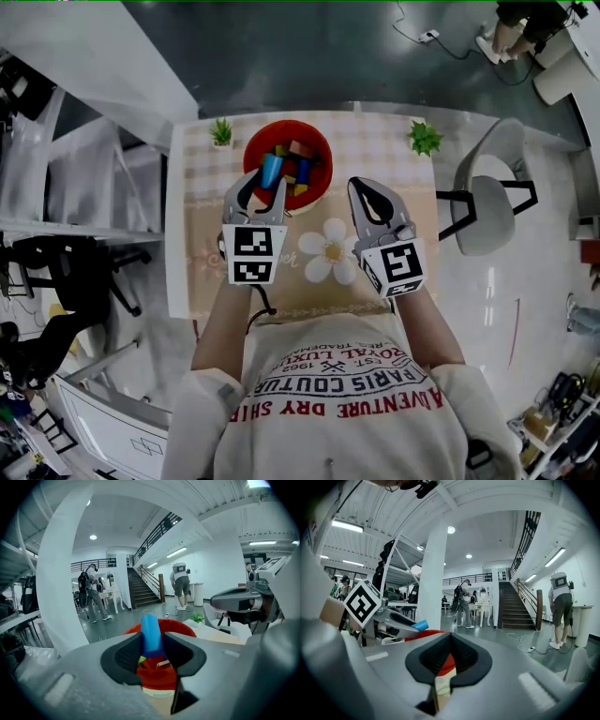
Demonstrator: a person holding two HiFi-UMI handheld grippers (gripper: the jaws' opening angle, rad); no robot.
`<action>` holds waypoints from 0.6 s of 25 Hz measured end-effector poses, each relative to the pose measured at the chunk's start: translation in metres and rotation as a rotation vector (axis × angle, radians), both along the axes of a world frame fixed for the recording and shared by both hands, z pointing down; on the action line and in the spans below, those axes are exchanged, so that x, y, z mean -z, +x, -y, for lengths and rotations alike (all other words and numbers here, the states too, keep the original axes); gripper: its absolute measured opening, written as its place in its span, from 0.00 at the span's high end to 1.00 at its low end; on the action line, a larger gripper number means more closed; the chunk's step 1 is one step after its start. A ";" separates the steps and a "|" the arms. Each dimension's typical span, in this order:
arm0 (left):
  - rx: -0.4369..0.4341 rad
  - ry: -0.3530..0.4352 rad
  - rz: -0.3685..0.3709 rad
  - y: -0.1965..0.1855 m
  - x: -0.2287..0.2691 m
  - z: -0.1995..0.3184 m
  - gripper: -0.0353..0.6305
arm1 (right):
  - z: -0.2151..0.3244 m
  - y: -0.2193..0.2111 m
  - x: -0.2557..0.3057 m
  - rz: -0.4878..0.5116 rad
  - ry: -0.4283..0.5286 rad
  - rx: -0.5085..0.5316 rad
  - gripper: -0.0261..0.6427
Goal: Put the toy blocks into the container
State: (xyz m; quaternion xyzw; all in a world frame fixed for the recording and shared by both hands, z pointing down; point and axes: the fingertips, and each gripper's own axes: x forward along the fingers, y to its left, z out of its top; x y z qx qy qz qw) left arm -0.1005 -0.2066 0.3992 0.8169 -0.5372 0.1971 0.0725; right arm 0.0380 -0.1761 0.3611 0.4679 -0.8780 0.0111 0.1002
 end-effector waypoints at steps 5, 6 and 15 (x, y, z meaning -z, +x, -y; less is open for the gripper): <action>0.006 -0.066 0.034 -0.014 -0.020 0.014 0.72 | 0.008 -0.002 -0.007 -0.009 -0.019 -0.019 0.96; 0.003 -0.078 0.038 -0.015 -0.023 0.016 0.72 | 0.009 -0.002 -0.009 -0.010 -0.024 -0.024 0.96; -0.008 -0.122 0.011 -0.014 -0.036 0.021 0.59 | 0.010 -0.010 -0.012 -0.030 -0.024 -0.032 0.96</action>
